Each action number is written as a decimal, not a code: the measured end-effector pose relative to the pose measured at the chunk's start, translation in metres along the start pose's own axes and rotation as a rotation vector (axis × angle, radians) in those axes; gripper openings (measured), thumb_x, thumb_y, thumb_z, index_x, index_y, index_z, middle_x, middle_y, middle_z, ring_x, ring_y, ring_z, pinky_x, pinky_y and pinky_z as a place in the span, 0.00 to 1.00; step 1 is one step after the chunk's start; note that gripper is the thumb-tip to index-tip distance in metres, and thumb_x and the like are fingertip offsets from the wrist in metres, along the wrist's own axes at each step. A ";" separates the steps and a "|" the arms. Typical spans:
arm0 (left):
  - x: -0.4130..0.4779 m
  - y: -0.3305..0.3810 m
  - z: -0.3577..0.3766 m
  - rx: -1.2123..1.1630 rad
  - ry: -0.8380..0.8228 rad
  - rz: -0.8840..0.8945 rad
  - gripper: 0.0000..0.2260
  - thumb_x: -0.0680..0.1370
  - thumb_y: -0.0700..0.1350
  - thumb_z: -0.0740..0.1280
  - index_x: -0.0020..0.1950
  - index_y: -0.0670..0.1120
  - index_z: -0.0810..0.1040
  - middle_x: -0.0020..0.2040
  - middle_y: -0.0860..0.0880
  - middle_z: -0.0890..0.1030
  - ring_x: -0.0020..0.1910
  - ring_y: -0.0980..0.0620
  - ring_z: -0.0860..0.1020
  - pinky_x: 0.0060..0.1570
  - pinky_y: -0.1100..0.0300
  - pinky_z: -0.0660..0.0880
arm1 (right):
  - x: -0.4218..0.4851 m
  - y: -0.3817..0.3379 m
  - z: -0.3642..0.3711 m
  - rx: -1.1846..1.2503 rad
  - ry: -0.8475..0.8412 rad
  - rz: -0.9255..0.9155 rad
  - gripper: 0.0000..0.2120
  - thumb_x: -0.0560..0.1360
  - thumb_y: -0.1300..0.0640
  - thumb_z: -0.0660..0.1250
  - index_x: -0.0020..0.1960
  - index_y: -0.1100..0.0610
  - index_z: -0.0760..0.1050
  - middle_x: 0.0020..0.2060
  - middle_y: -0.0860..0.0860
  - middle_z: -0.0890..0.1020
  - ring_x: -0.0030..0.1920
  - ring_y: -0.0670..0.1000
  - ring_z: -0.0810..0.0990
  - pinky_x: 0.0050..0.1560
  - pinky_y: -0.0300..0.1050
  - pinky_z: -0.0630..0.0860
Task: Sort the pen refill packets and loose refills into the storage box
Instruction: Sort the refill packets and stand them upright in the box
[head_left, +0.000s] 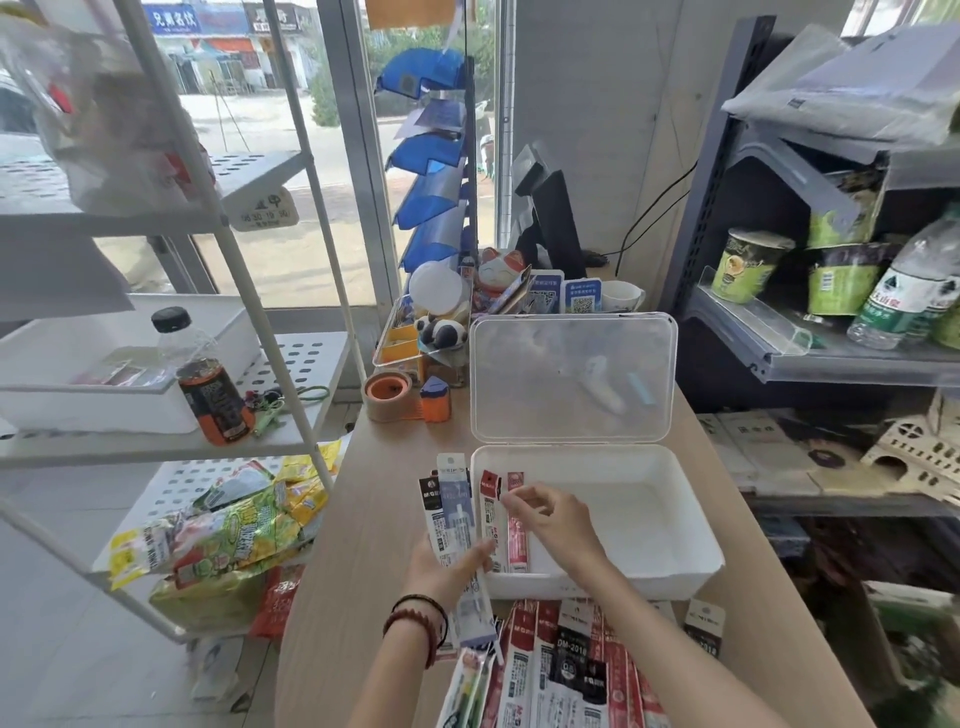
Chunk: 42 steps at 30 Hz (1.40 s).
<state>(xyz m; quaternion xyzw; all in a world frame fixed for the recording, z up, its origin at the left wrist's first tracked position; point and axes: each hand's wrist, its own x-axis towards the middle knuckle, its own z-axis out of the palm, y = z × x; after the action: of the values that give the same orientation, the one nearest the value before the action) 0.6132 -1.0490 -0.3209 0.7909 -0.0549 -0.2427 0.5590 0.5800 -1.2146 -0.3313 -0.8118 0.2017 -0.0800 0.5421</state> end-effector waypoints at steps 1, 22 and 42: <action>0.000 0.000 0.000 0.004 0.005 0.007 0.08 0.73 0.47 0.72 0.45 0.43 0.79 0.34 0.53 0.81 0.28 0.64 0.78 0.31 0.70 0.71 | -0.003 -0.003 -0.001 0.037 -0.009 -0.019 0.13 0.72 0.42 0.70 0.49 0.51 0.81 0.41 0.44 0.84 0.41 0.42 0.82 0.43 0.32 0.75; 0.001 0.015 0.020 0.462 0.205 -0.020 0.26 0.70 0.56 0.71 0.63 0.46 0.70 0.56 0.45 0.80 0.54 0.45 0.79 0.49 0.59 0.75 | -0.002 -0.003 -0.002 0.195 -0.322 -0.009 0.18 0.63 0.41 0.77 0.40 0.53 0.80 0.36 0.49 0.83 0.35 0.45 0.77 0.35 0.35 0.73; 0.027 0.034 0.020 0.119 -0.064 0.102 0.14 0.70 0.52 0.74 0.52 0.50 0.77 0.47 0.51 0.83 0.45 0.55 0.81 0.44 0.61 0.78 | 0.000 -0.010 -0.026 0.398 -0.078 0.031 0.16 0.70 0.53 0.76 0.53 0.57 0.76 0.45 0.54 0.86 0.41 0.47 0.84 0.38 0.36 0.77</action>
<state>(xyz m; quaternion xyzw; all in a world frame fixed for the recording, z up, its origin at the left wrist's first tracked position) 0.6343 -1.0883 -0.3038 0.8108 -0.1273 -0.2354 0.5206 0.5732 -1.2335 -0.3116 -0.6880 0.1734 -0.0786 0.7003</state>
